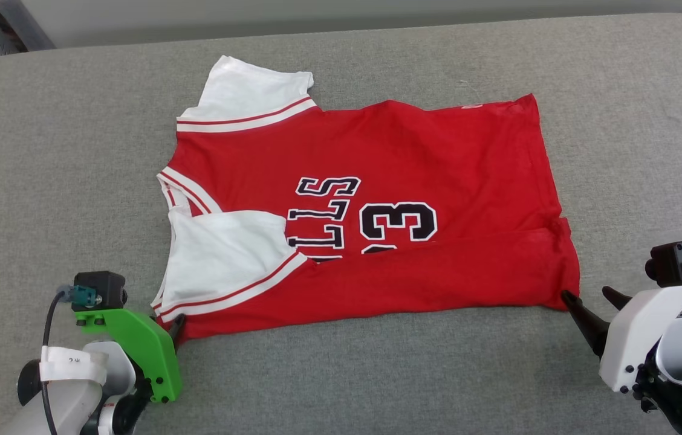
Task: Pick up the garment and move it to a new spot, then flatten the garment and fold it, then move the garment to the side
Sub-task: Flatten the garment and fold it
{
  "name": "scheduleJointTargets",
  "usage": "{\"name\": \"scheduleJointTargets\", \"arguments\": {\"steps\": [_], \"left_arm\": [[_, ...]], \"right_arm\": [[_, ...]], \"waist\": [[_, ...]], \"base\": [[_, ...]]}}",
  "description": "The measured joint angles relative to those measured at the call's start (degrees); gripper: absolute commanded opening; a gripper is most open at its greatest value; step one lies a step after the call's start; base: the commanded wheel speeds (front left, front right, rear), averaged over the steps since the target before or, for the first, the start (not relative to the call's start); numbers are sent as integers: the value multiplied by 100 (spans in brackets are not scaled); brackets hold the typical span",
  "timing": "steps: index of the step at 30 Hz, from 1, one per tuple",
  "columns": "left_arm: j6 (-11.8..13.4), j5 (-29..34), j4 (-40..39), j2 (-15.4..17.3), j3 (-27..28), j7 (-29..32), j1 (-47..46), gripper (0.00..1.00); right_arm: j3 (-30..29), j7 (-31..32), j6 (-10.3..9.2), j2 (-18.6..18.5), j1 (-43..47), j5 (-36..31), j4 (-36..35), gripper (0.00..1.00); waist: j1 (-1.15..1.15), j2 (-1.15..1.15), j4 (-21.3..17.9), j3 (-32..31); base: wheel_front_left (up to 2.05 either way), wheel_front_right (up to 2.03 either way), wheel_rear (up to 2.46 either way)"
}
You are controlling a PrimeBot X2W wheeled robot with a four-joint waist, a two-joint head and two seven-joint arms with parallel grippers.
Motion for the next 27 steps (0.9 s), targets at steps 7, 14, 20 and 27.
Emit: {"name": "scheduleJointTargets", "arguments": {"steps": [7,14,20,27], "left_arm": [[-187,-149,-126,-131,34,35,-14,0],[-81,-191,-847,-105,86,31,20,0],[149,-191,-1536,104,163,99,109,0],[324,-171,-1906,175,165,158,119,0]], "right_arm": [[-51,23,0,-129,-2,-71,35,100],[-78,80,0,-207,-76,-303,293,100],[-178,123,0,-118,-284,-430,730,100],[-93,62,0,-59,-416,-459,1135,100]], "waist": [[0,0,98,-142],[0,0,301,-272],[0,0,424,-230],[0,0,504,-54]], "base": [[0,0,0],[0,0,0],[0,0,0],[0,0,0]]}}
